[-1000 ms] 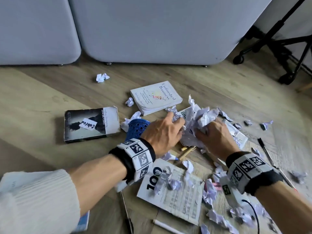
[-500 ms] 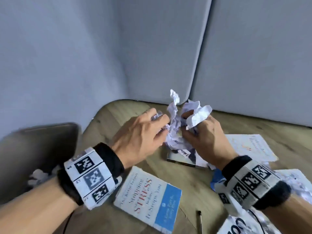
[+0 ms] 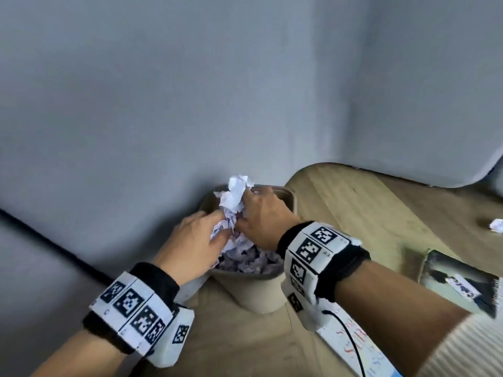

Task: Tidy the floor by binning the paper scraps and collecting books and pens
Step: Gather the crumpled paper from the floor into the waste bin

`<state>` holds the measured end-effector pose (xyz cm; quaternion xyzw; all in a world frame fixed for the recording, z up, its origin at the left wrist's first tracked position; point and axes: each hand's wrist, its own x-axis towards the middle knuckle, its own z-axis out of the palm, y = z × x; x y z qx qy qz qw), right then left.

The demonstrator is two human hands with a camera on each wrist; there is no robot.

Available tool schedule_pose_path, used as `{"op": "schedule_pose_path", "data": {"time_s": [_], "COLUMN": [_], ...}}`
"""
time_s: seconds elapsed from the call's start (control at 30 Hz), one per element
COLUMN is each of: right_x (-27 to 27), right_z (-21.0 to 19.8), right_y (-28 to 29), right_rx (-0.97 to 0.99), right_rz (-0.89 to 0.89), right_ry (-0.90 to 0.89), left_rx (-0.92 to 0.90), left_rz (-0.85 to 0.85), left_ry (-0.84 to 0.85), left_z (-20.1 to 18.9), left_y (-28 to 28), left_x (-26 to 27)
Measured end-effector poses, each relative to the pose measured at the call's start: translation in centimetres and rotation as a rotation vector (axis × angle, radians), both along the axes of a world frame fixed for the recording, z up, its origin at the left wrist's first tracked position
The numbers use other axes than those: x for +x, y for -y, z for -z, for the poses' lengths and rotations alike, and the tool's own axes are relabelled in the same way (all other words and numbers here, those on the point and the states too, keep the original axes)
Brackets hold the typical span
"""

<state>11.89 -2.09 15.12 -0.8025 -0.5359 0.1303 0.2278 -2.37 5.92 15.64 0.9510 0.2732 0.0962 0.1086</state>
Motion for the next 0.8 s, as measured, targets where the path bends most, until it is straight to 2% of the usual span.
{"op": "schedule_pose_path", "data": {"time_s": [0.1, 0.17, 0.3, 0.47, 0.6, 0.7, 0.8], "right_x": [0.0, 0.4, 1.2, 3.2, 6.5, 9.6, 12.5], "right_z": [2.6, 2.7, 0.3, -1.4, -1.1, 0.5, 3.0], "right_y": [-0.7, -0.2, 1.1, 3.8, 8.2, 13.2, 19.1], "right_rx": [-0.197, -0.187, 0.086, 0.414, 0.483, 0.426, 0.308], "right_rz": [-0.034, -0.061, 0.027, 0.202, 0.371, 0.533, 0.719], "right_ry": [-0.088, -0.155, -0.272, -0.235, -0.107, -0.088, -0.075], "left_rx": [-0.05, -0.092, -0.172, -0.006, -0.008, -0.017, -0.004], "left_rz": [-0.11, -0.121, -0.093, -0.047, 0.088, 0.237, 0.367], "left_ry": [-0.17, -0.192, -0.204, -0.111, 0.008, 0.032, -0.014], "left_z": [1.7, 2.1, 1.5, -0.8, -2.4, -2.3, -1.1], "left_y": [-1.3, -2.0, -2.1, -0.8, 3.4, 8.0, 12.4], "left_x": [0.5, 1.2, 2.4, 4.8, 9.2, 13.1, 16.9]}}
